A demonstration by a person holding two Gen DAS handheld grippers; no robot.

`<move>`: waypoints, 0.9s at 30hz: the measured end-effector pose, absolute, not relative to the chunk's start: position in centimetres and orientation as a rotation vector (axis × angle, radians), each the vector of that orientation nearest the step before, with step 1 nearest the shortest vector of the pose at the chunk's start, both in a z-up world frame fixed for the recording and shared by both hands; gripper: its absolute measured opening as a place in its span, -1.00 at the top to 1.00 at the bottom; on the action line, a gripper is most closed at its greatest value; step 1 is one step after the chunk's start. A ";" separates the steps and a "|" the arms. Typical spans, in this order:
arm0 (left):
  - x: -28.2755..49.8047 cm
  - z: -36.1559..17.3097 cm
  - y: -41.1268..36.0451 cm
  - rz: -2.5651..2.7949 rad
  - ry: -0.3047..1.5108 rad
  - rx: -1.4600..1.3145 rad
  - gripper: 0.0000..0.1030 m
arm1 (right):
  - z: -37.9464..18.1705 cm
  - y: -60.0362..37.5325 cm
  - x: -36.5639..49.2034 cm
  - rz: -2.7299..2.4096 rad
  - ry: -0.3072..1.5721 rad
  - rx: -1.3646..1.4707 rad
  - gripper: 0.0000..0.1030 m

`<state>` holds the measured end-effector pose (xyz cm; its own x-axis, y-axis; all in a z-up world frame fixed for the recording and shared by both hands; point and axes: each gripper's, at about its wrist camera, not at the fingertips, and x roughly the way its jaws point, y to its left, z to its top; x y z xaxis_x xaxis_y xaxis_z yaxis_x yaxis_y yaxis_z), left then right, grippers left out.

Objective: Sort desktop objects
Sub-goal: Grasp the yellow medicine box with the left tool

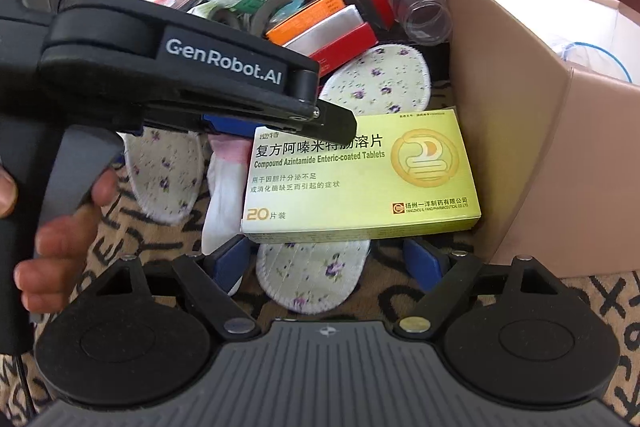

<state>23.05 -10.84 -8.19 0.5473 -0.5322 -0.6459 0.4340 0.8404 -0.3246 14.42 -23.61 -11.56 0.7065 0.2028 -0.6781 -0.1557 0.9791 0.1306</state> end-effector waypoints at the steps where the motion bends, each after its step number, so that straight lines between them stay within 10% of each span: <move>1: 22.6 -8.1 -10.8 -0.569 0.812 -0.122 -0.25 | -11.5 -23.5 14.2 0.204 0.765 0.052 -0.65; 27: 11.6 -10.6 -10.0 -0.634 1.008 -0.114 -0.70 | -10.6 -24.1 1.1 0.346 0.811 -0.070 -0.74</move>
